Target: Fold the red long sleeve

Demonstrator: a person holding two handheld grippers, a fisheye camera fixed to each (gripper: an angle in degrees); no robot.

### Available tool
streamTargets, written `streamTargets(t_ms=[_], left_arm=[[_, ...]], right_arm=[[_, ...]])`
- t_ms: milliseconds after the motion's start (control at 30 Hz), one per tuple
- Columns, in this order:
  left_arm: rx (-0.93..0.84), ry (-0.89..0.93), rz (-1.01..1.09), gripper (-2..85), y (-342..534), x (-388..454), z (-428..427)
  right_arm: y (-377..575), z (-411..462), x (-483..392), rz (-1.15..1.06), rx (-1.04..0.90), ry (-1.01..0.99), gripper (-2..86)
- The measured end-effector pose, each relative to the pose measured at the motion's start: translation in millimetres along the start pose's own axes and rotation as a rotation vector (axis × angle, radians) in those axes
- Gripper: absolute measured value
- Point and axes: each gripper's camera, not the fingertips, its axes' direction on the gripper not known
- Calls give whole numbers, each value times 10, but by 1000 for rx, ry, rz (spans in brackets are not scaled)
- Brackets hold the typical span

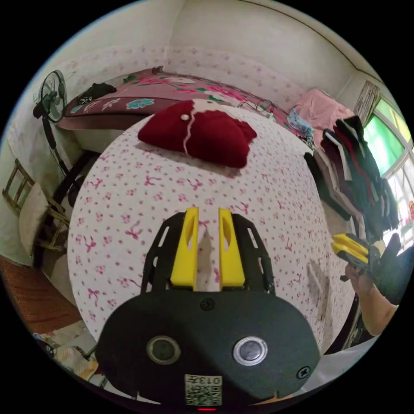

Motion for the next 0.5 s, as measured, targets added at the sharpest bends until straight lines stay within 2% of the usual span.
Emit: streamTargets(t_ms=[233, 367, 433, 500], left_arm=[[41, -19, -32, 122, -622, -679, 104], [56, 30, -144, 150, -813, -1051, 262], [40, 71, -174, 145, -835, -1157, 354], [4, 106, -211, 90, -823, -1225, 468]], right_arm=[[-953, 856, 88, 0, -30, -15, 89], [-1265, 1219, 209, 36, -71, -44, 96], [-1394, 1386, 294, 73, -88, -74, 78], [-1459, 1480, 345, 92, -99, -109, 59]])
